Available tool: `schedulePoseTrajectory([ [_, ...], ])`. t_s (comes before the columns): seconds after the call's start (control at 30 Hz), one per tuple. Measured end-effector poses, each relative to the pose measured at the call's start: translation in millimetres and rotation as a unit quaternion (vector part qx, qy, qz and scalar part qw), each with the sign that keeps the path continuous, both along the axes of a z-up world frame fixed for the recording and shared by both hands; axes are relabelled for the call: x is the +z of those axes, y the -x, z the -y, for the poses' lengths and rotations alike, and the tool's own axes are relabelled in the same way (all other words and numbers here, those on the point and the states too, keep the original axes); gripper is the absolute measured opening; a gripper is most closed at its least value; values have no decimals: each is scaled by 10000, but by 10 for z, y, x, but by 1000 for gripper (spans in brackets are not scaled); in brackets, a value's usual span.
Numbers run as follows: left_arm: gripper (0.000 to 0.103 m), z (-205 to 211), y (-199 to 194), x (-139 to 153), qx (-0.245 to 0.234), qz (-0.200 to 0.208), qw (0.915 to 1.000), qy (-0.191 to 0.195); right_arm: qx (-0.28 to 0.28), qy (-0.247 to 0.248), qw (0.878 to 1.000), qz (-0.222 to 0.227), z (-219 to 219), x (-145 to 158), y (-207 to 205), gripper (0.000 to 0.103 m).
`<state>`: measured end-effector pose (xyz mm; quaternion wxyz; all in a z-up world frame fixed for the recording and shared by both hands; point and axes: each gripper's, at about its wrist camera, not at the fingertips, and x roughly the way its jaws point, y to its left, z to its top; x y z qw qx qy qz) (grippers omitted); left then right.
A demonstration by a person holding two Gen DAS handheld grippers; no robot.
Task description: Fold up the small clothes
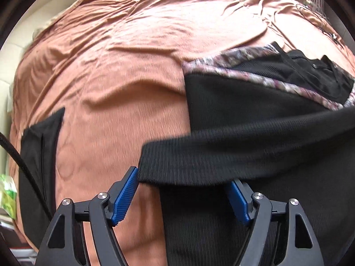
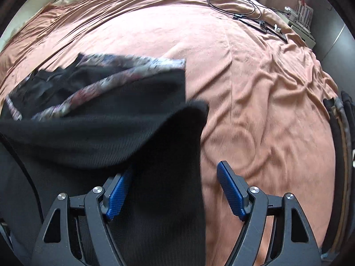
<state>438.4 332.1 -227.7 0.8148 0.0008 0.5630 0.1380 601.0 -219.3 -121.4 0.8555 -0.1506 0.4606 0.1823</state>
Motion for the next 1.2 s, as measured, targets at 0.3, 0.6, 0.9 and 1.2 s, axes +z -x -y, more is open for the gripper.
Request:
schedulePoseTrajectory([
  [0.3,78,-186,-484,37,215,245,9994,-135,-203,-268,9994,130,-70,-76,-464,75],
  [0.6,64,-350,-417,352,464,823,9955,-53,-44,-806,9965,208,56,17,-399,58],
  [0.9,51,-527,-231,358,571,755,9947,403,121,-872,9961,80,164,-11,-413,47],
  [1.2,46,-553,-401,-4,569,539,9949,629,140,-997,9948,-150,31,-161,-701,33],
])
